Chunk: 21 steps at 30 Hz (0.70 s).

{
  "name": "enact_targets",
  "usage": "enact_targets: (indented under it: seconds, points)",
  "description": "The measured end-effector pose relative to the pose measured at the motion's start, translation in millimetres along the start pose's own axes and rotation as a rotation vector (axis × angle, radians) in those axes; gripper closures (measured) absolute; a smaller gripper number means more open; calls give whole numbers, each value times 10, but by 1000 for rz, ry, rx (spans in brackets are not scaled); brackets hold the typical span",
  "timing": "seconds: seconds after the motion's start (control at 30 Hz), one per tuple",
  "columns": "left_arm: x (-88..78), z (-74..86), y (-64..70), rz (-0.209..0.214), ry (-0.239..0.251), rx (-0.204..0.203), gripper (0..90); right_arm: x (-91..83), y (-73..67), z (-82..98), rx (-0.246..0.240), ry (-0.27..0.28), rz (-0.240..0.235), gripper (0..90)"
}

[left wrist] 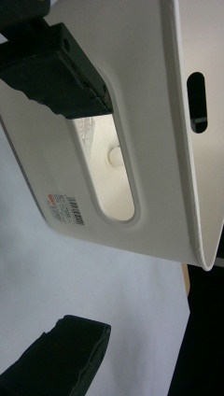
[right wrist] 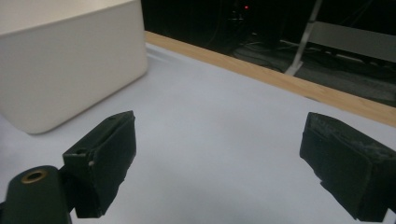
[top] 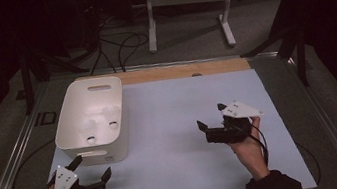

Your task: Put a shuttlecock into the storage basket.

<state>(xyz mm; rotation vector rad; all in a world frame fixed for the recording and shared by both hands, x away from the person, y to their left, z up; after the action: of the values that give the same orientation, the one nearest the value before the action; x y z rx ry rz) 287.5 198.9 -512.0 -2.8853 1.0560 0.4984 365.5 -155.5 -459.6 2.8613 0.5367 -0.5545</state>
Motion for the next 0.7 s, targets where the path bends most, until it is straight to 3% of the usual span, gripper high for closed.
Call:
enact_targets:
  seconds: [0.07, 0.3, 0.7]
  points:
    - [2, -1, 1, 1, 1, 0, 2, -78, 65, 77, 26, 8, 12, 107]
    - [3, -2, -3, 0, 0, 1, 2, -246, 156, 257, 29, 30, 45, 107]
    - [-6, -11, -8, -4, 9, -2, 2, -338, 246, 486, 49, 59, 55, 102]
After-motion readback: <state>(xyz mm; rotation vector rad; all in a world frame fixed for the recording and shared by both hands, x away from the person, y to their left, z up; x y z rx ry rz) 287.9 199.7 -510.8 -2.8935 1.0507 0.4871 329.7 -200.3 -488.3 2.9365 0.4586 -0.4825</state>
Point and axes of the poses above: each handheld gripper's, and its own axes: x roughly forward along the jaws, z roughly out of its underside, y roughly to its right, the point moved 10 cm from there along x, roughly forward along the jaws, and after that the axes turned 12 degrees about z, right-handed, at the moved point
